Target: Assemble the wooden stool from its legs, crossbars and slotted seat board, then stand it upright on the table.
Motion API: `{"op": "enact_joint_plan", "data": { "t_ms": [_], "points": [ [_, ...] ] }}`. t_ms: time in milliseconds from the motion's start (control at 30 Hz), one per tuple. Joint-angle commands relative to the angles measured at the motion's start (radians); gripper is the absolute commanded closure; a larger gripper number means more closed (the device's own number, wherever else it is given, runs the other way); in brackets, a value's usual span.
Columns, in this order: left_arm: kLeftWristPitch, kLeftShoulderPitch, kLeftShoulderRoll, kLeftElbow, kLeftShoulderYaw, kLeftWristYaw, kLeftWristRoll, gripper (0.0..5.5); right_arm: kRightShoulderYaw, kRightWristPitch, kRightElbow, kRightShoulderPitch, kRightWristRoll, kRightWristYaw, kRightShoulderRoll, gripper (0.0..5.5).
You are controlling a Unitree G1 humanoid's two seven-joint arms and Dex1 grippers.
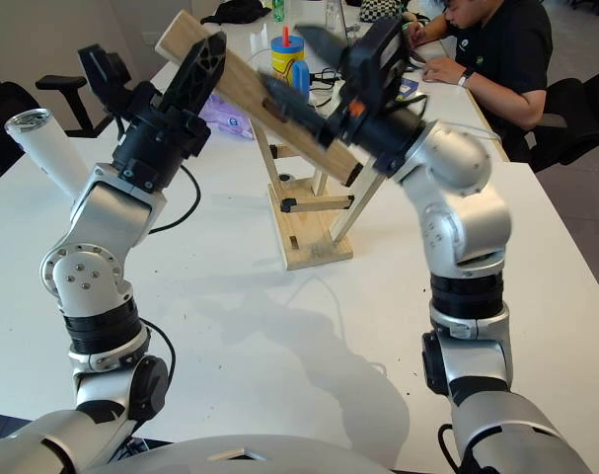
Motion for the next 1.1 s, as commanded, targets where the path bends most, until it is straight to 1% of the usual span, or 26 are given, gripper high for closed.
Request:
{"op": "enact_joint_plan", "data": {
  "t_ms": [33, 100, 200, 300, 367, 467, 633, 767, 867, 1100],
  "points": [
    [-0.022, 0.032, 0.018, 0.011, 0.032, 0.011, 0.027, 4.47, -0.137, -0.009, 0.201, -0.144, -0.033, -0.192, -0.026, 2.23],
    [-0.027, 0.044, 0.025, 0.016, 0.037, 0.016, 0.049, 4.47, -0.098, -0.048, 0.352, -0.139, -0.170, -0.253, -0.077, 2.23],
    [-0.044, 0.056, 0.025, 0.029, 0.053, 0.028, 0.073, 4.47, 0.003, -0.137, 0.579, -0.048, -0.372, -0.305, -0.130, 2.23],
    [-0.059, 0.064, 0.020, 0.038, 0.080, 0.052, 0.087, 4.47, 0.032, -0.175, 0.755, 0.033, -0.448, -0.333, -0.107, 2.23],
    [-0.059, 0.084, 0.029, 0.052, 0.100, 0.076, 0.108, 4.47, 0.082, -0.214, 0.800, 0.109, -0.482, -0.308, -0.057, 2.23],
    [-0.049, 0.119, 0.046, 0.068, 0.120, 0.107, 0.143, 4.47, 0.109, -0.227, 0.754, 0.190, -0.458, -0.266, 0.027, 2.23],
    [0.021, 0.170, 0.063, 0.092, 0.140, 0.178, 0.158, 4.47, 0.162, -0.229, 0.643, 0.279, -0.466, -0.212, 0.097, 2.23],
    [0.086, 0.198, 0.051, 0.112, 0.129, 0.220, 0.160, 4.47, 0.183, -0.193, 0.513, 0.368, -0.449, -0.183, 0.113, 2.23],
    [0.099, 0.211, 0.042, 0.112, 0.127, 0.230, 0.169, 4.47, 0.204, -0.168, 0.436, 0.430, -0.448, -0.155, 0.114, 2.23],
    [0.101, 0.196, 0.025, 0.135, 0.123, 0.222, 0.176, 4.47, 0.231, -0.128, 0.359, 0.473, -0.454, -0.140, 0.137, 2.23]
  ]
}}
